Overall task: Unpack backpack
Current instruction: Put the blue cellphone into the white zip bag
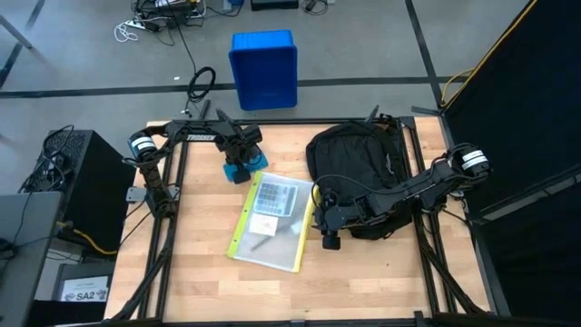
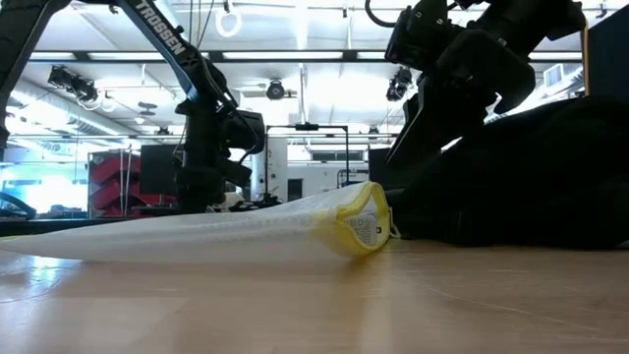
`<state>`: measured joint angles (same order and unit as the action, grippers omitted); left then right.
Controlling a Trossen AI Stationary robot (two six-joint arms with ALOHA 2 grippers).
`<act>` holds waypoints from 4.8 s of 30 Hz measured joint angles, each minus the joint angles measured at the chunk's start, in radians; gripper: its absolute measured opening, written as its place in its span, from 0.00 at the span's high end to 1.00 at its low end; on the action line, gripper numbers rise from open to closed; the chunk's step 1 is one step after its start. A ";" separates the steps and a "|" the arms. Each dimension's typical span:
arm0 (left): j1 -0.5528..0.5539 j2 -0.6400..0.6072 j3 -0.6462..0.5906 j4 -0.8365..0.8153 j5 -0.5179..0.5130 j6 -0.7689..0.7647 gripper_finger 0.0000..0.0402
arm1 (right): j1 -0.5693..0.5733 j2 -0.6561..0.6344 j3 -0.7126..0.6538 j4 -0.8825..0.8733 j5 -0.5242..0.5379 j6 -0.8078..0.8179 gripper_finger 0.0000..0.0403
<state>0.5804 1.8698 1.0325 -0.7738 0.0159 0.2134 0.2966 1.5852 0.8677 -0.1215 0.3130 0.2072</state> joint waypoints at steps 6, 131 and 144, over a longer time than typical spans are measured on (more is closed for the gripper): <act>0.005 0.000 0.000 0.002 0.012 0.009 0.26 | 0.000 0.000 0.000 0.000 -0.002 0.000 0.62; -0.149 -0.142 -0.141 0.124 -0.022 -0.271 0.03 | 0.002 0.000 0.000 0.056 -0.024 -0.027 0.60; -0.146 -0.141 -0.140 0.125 0.000 -0.276 0.26 | 0.002 0.000 0.000 0.057 -0.024 -0.027 0.61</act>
<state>0.4343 1.7287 0.8928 -0.6487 0.0156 -0.0631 0.2985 1.5848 0.8677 -0.0647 0.2886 0.1802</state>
